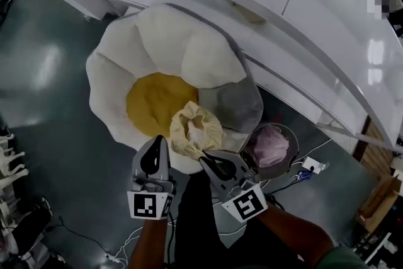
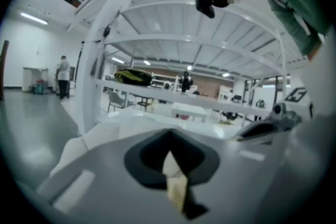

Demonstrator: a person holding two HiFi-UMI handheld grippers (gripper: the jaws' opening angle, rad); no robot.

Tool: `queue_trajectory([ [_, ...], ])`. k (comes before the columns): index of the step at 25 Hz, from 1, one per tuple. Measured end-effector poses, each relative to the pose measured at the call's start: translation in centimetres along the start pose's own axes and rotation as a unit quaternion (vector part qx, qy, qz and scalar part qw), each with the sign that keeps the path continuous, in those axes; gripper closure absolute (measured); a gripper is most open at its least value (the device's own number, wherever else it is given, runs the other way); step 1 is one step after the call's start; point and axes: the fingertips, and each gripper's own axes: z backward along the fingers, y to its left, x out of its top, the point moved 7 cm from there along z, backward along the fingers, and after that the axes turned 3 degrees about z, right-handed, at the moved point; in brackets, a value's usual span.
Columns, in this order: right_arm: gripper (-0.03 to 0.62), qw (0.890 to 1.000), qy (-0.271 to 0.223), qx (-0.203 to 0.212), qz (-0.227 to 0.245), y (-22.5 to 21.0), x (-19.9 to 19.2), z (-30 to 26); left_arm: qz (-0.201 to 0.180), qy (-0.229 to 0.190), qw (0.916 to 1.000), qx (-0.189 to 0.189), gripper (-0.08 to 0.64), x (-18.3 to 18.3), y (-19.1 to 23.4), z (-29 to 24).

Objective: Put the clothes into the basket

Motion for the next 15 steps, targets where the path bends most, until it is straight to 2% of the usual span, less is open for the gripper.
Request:
queue_trajectory([
  [7, 0.568, 0.994, -0.012, -0.100, -0.052, -1.3, 0.2, 12.0, -0.027, 0.009, 0.9965, -0.079, 0.560, 1.7, -9.6, -2.2],
  [15, 0.568, 0.976, -0.033, -0.197, -0.083, -3.2, -1.5, 23.6, -0.050, 0.025, 0.9859, -0.158, 0.560, 2.0, -21.1, -5.2],
])
